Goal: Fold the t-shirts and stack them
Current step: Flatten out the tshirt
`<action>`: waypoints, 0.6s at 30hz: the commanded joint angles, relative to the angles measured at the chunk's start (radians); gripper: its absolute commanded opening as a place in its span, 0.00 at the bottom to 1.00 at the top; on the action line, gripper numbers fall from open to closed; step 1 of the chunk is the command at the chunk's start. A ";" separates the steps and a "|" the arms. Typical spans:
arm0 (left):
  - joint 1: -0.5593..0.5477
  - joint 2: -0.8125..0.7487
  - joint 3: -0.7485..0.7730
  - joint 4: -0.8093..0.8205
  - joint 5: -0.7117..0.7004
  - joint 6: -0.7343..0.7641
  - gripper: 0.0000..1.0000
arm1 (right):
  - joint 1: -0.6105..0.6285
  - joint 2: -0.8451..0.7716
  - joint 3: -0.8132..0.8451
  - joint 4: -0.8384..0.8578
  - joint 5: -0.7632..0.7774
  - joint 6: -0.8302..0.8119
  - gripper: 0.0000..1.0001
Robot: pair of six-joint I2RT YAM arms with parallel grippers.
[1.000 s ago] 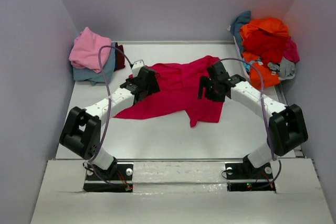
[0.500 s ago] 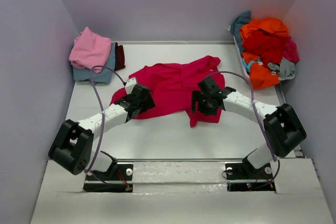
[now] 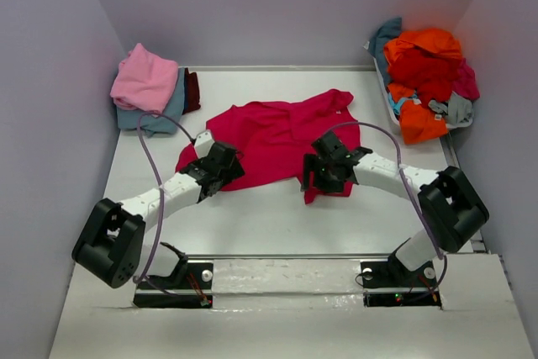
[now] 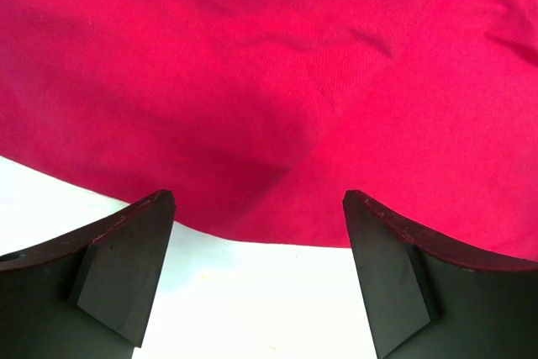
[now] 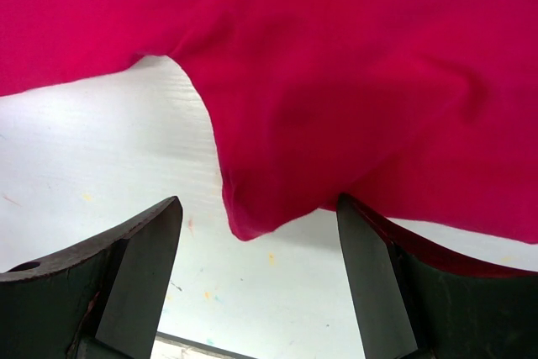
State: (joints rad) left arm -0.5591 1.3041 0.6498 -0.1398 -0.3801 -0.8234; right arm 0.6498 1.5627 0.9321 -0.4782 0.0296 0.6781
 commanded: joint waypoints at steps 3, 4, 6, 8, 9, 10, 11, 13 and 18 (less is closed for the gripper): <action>0.016 0.064 0.169 -0.182 -0.097 0.070 0.94 | 0.008 -0.095 -0.026 0.009 0.024 0.000 0.80; 0.036 0.076 0.210 -0.260 -0.136 0.093 0.94 | 0.008 -0.119 -0.030 0.000 0.041 -0.003 0.80; 0.066 0.072 0.226 -0.293 -0.143 0.122 0.94 | 0.008 -0.135 -0.041 -0.002 0.055 -0.005 0.80; 0.100 0.063 0.234 -0.316 -0.134 0.173 0.94 | 0.008 -0.157 -0.053 -0.002 0.067 -0.009 0.81; 0.132 0.063 0.241 -0.323 -0.119 0.190 0.94 | 0.008 -0.165 -0.067 -0.003 0.069 -0.012 0.81; 0.145 0.066 0.244 -0.334 -0.118 0.213 0.94 | 0.008 -0.173 -0.073 -0.005 0.072 -0.012 0.81; 0.166 0.064 0.246 -0.348 -0.129 0.225 0.94 | 0.008 -0.193 -0.082 -0.004 0.072 -0.017 0.81; 0.192 0.063 0.241 -0.348 -0.129 0.265 0.94 | 0.008 -0.213 -0.099 -0.008 0.090 -0.022 0.81; 0.228 0.069 0.182 -0.313 -0.083 0.303 0.94 | 0.008 -0.228 -0.121 -0.013 0.105 -0.031 0.82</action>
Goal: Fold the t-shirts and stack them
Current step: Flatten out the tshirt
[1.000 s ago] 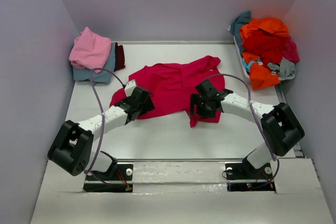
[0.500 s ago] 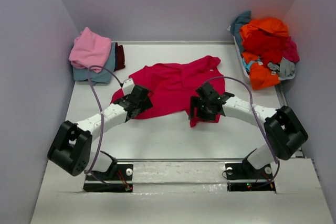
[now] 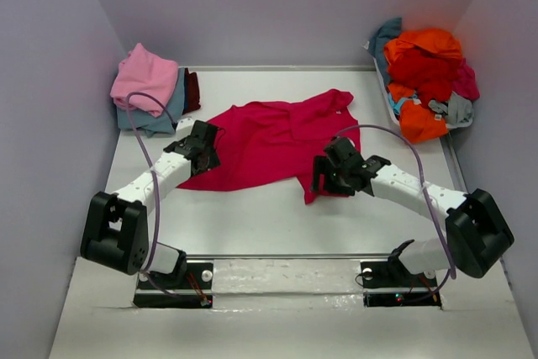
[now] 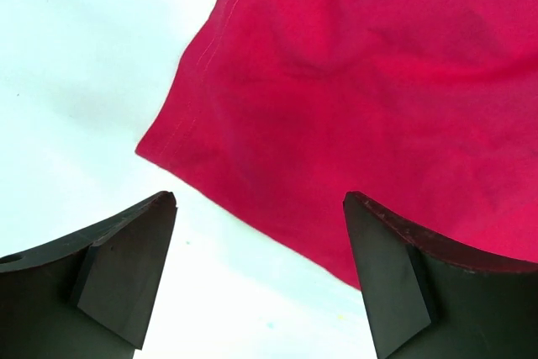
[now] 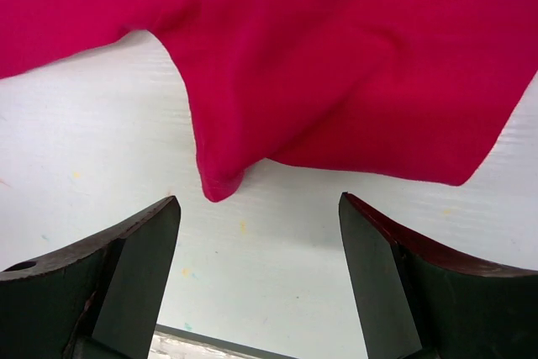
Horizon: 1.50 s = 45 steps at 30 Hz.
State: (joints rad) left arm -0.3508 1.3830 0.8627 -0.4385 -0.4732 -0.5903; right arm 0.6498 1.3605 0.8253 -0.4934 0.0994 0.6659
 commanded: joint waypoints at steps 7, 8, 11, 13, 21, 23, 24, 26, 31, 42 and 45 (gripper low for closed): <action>0.116 0.039 -0.031 0.046 0.137 0.141 0.94 | 0.008 -0.037 -0.026 0.013 0.007 -0.020 0.82; 0.116 0.045 -0.031 0.050 0.137 0.147 0.93 | 0.008 -0.038 -0.026 0.013 0.005 -0.022 0.82; 0.139 0.077 -0.025 0.066 0.172 0.171 0.93 | 0.008 -0.035 -0.018 0.006 0.010 -0.025 0.82; 0.148 0.099 -0.022 0.072 0.194 0.191 0.93 | 0.008 -0.031 -0.009 0.003 0.005 -0.029 0.82; 0.176 0.178 0.002 0.113 0.321 0.185 0.90 | 0.008 -0.041 0.018 -0.014 -0.001 -0.032 0.82; 0.176 0.185 0.002 0.119 0.329 0.181 0.89 | 0.008 -0.040 0.020 -0.019 0.003 -0.032 0.82; 0.176 0.186 -0.001 0.121 0.332 0.181 0.89 | 0.008 -0.040 0.017 -0.019 0.002 -0.031 0.82; 0.176 0.188 -0.004 0.121 0.337 0.184 0.87 | 0.008 -0.044 0.009 -0.020 -0.001 -0.029 0.82; 0.176 0.168 -0.019 0.122 0.381 0.176 0.82 | 0.008 -0.046 -0.009 -0.039 0.042 -0.019 0.82; 0.185 0.120 -0.024 0.116 0.415 0.168 0.80 | 0.008 0.118 -0.066 0.116 -0.004 0.017 0.81; 0.185 0.111 -0.024 0.112 0.403 0.175 0.80 | 0.008 0.160 -0.049 0.148 -0.012 0.014 0.80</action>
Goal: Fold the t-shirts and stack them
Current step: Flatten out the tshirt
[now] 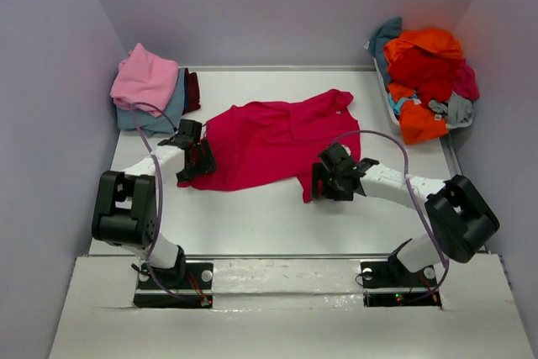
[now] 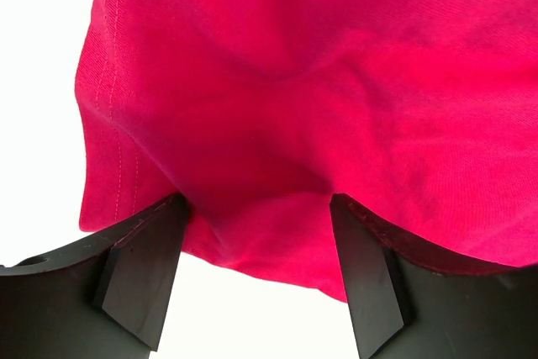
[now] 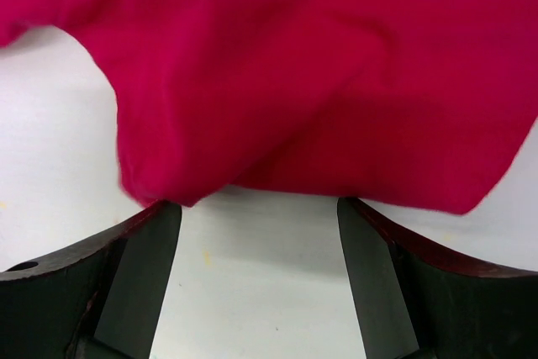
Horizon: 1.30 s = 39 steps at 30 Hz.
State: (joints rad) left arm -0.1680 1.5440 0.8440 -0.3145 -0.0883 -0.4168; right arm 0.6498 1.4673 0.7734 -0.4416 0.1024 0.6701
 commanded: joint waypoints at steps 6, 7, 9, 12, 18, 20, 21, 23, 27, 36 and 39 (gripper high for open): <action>0.002 -0.056 -0.010 -0.005 0.027 0.004 0.79 | 0.008 0.068 0.059 0.069 -0.007 0.003 0.80; 0.002 -0.059 -0.010 -0.003 0.027 0.006 0.79 | 0.008 0.048 0.102 0.028 -0.003 0.003 0.79; 0.002 -0.061 -0.008 -0.003 0.024 0.007 0.79 | 0.017 -0.002 0.124 -0.023 0.010 0.003 0.79; 0.002 -0.056 -0.008 -0.003 0.027 0.007 0.79 | 0.017 -0.061 0.142 -0.060 0.023 0.005 0.80; 0.002 -0.061 -0.010 0.000 0.027 0.006 0.79 | 0.017 -0.099 0.144 -0.091 0.062 0.010 0.81; 0.002 -0.062 -0.010 -0.001 0.030 0.006 0.79 | 0.017 -0.052 0.148 -0.079 0.063 0.008 0.81; 0.002 -0.062 -0.010 -0.001 0.029 0.009 0.79 | 0.017 -0.033 0.148 -0.068 0.063 0.005 0.81; 0.002 -0.070 -0.010 -0.003 0.027 0.009 0.79 | 0.017 0.008 0.139 -0.025 0.062 0.006 0.81; 0.002 -0.084 -0.014 -0.003 0.021 0.012 0.79 | 0.017 0.096 0.158 0.018 0.062 0.005 0.81; 0.002 -0.085 -0.020 0.003 0.030 0.013 0.79 | 0.017 0.177 0.230 0.026 0.071 -0.006 0.80; 0.002 -0.088 -0.025 0.005 0.030 0.013 0.79 | 0.017 0.197 0.218 0.024 0.057 -0.001 0.77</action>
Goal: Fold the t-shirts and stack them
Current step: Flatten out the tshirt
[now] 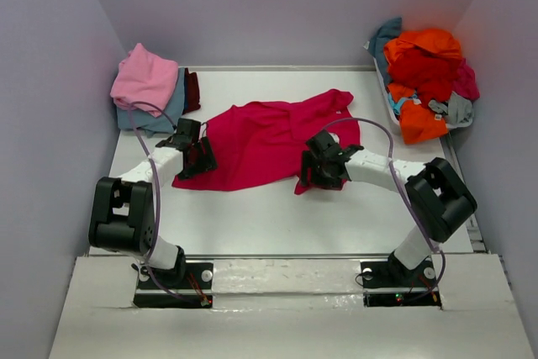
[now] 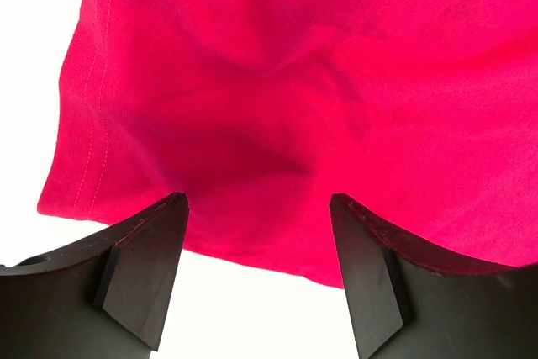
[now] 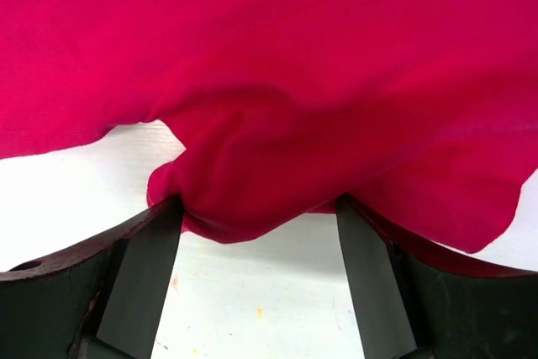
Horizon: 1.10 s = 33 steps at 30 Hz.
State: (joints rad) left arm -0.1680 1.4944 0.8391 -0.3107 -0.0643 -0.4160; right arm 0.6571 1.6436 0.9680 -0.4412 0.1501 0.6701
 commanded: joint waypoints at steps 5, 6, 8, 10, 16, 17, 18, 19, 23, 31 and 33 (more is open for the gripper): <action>0.002 -0.028 -0.034 0.013 0.034 0.010 0.70 | 0.010 -0.008 -0.034 0.033 -0.020 0.020 0.65; 0.002 -0.022 -0.035 0.013 0.040 0.008 0.68 | 0.010 -0.017 -0.051 0.030 -0.021 0.023 0.65; 0.002 -0.010 -0.035 0.016 0.055 0.006 0.63 | 0.010 -0.056 -0.069 0.029 -0.024 0.031 0.61; 0.002 -0.003 -0.032 0.018 0.058 0.006 0.63 | 0.010 -0.085 -0.090 0.019 -0.023 0.036 0.60; 0.002 0.010 -0.034 0.018 0.060 0.006 0.34 | 0.010 -0.186 -0.117 -0.030 0.009 0.042 0.56; 0.002 0.016 -0.035 0.018 0.058 0.005 0.34 | 0.010 -0.195 -0.121 -0.034 0.011 0.042 0.56; 0.002 0.021 -0.035 0.018 0.058 0.005 0.32 | 0.010 -0.212 -0.126 -0.043 0.014 0.042 0.55; 0.002 0.021 -0.035 0.018 0.060 0.003 0.31 | 0.010 -0.220 -0.127 -0.048 0.016 0.042 0.55; 0.002 0.024 -0.032 0.002 0.054 0.003 0.38 | 0.010 -0.255 -0.138 -0.065 0.025 0.046 0.55; 0.002 -0.008 0.020 -0.103 -0.144 0.006 0.60 | 0.010 -0.269 -0.123 -0.070 0.017 0.033 0.55; 0.002 -0.003 0.023 -0.114 -0.166 0.002 0.60 | 0.010 -0.269 -0.127 -0.060 0.008 0.031 0.55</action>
State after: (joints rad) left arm -0.1680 1.5181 0.8204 -0.3580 -0.1261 -0.4164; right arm 0.6571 1.4002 0.8364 -0.5091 0.1532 0.7071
